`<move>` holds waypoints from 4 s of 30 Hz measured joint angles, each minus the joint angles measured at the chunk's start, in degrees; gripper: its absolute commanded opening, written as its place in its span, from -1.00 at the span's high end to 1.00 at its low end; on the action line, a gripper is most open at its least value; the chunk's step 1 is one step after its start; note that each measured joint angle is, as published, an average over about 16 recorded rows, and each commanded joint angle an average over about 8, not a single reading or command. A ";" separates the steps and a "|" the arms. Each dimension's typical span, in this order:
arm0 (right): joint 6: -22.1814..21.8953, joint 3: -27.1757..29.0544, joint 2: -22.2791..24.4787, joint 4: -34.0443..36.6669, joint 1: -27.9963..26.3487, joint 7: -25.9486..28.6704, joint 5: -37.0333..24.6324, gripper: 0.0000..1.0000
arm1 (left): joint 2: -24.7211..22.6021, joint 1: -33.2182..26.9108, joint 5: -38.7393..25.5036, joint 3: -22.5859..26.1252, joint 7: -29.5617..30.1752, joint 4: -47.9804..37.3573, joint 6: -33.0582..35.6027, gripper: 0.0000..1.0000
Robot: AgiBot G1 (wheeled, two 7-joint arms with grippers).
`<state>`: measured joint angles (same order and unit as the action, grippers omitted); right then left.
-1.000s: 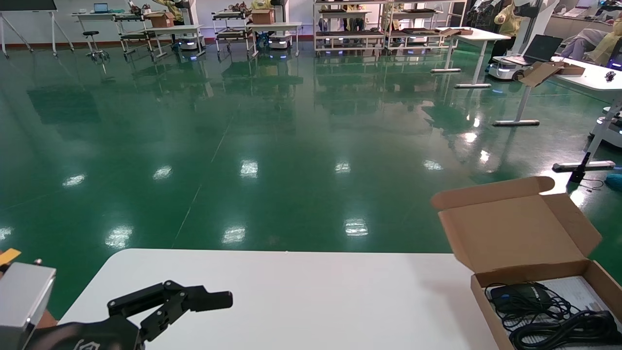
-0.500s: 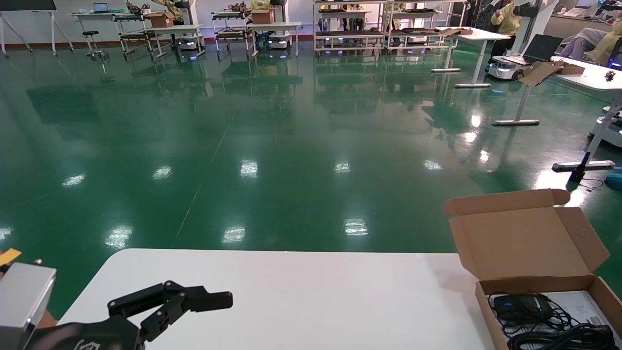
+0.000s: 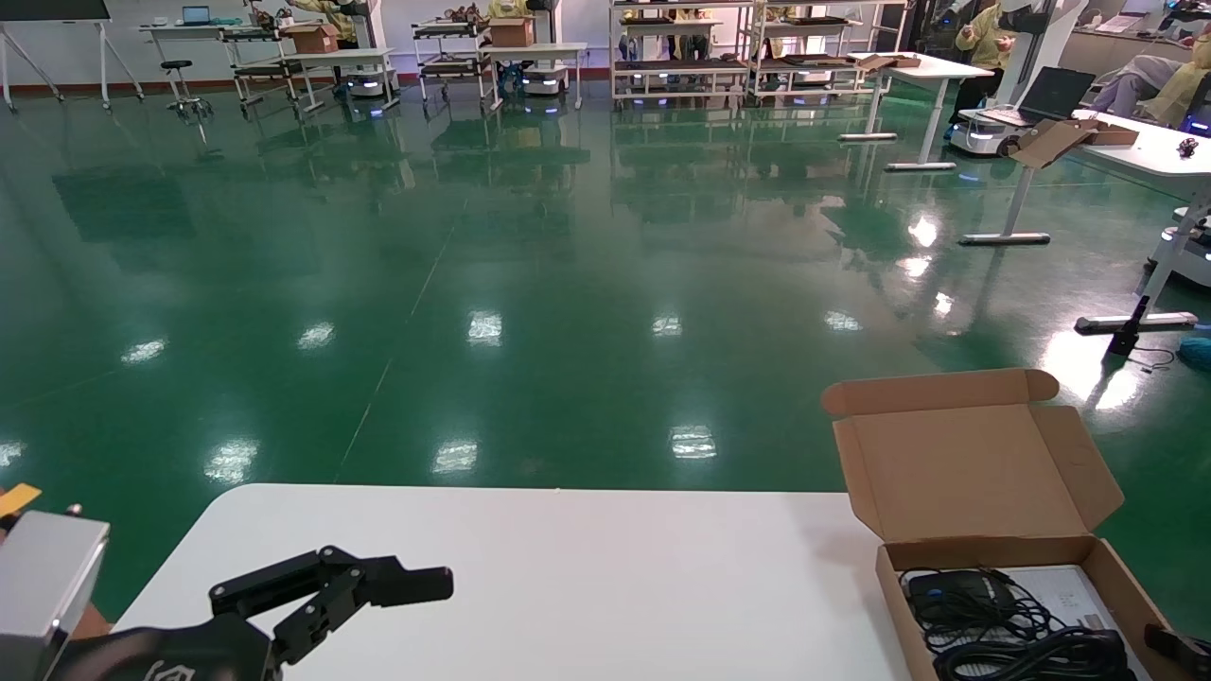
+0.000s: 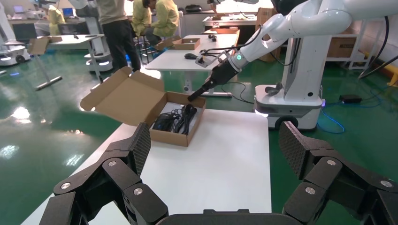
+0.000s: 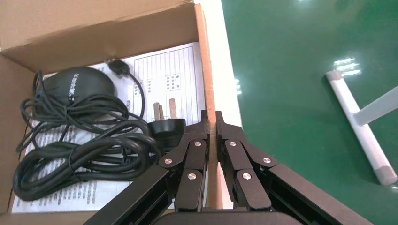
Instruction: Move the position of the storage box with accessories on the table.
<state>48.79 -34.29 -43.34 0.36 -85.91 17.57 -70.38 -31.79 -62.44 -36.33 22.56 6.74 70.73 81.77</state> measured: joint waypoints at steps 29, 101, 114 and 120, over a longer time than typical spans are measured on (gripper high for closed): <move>-7.54 0.81 -2.27 -0.05 3.33 -1.76 1.14 1.00 | 0.00 0.00 0.00 0.00 0.00 0.00 0.00 -1.00; 15.21 3.10 -0.41 -4.08 -6.76 2.12 4.87 -1.00 | 0.00 0.00 0.00 0.00 0.00 0.00 0.00 -1.00; 28.69 3.41 -0.11 -4.83 -11.25 8.36 6.02 -1.00 | 0.01 0.01 0.01 0.00 0.00 -0.01 -0.01 -1.00; 29.89 3.56 0.02 -5.40 -11.32 8.81 6.40 -1.00 | 0.01 0.01 0.01 0.00 -0.01 -0.01 -0.02 -1.00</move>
<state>78.68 -30.72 -43.33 -5.04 -97.23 26.37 -63.98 -31.78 -62.42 -36.32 22.56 6.73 70.71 81.75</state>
